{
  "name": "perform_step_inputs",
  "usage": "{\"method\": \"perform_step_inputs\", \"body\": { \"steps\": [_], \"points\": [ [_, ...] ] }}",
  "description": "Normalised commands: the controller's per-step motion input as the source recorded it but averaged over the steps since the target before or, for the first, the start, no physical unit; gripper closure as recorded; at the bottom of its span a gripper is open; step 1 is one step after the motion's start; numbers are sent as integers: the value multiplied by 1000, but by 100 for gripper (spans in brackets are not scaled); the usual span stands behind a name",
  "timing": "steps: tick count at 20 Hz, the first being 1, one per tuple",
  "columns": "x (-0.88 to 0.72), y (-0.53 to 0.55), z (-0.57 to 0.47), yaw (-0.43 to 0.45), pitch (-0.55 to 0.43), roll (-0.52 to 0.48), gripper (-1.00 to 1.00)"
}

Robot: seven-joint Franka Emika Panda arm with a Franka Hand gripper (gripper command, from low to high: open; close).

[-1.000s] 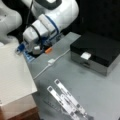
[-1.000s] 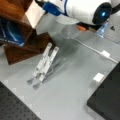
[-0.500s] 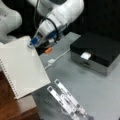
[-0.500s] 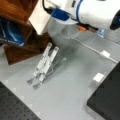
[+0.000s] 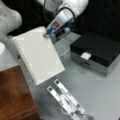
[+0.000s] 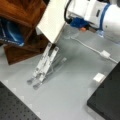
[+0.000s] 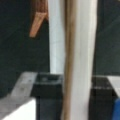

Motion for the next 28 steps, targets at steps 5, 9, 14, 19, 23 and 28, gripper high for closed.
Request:
{"method": "perform_step_inputs", "body": {
  "steps": [5, 9, 14, 19, 23, 28],
  "points": [
    [-3, 92, -104, 230, -25, 53, 100],
    [24, -43, -208, 248, -115, 17, 100],
    [38, -143, -268, 257, -193, 13, 100],
    [42, -192, -304, 172, -211, -22, 100],
    [89, -109, -251, 68, -125, -158, 100],
    [124, -80, -226, 4, -154, -170, 100]
  ]
}}
